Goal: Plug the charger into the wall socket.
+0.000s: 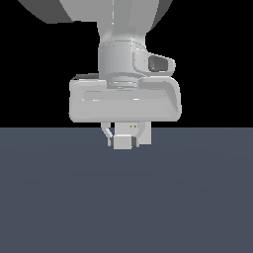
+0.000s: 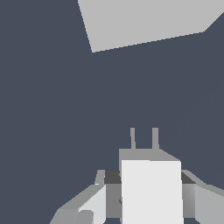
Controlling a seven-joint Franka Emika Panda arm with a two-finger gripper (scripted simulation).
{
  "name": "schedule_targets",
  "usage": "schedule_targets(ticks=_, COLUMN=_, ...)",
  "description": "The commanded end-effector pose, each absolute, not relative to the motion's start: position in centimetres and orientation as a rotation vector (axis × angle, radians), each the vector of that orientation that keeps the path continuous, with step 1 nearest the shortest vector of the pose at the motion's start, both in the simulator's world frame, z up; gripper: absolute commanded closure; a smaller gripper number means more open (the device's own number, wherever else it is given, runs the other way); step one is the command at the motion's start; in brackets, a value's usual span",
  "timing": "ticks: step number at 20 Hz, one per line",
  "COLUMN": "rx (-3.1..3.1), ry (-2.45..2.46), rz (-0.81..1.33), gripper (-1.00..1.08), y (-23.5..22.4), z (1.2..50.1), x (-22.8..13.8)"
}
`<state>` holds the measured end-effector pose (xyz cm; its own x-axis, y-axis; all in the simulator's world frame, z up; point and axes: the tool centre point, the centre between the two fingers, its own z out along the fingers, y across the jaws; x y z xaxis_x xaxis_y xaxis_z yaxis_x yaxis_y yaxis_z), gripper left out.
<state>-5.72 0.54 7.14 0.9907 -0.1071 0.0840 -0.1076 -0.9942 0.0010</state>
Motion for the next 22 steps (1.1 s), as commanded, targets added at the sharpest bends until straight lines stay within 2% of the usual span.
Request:
schedule_targets(ticks=1, rx=3.134, ry=-0.099, rz=0.132, gripper=1.08, y=-0.2, z=7.8, x=-5.0)
schedule_targets(ticks=12, rx=3.140, ry=0.100, rz=0.130, gripper=1.08, y=-2.2, z=9.7, x=-2.5)
schedule_targets(ticks=22, rx=3.140, ry=0.138, rz=0.129, gripper=1.08, y=-2.5, z=10.0, x=-1.9)
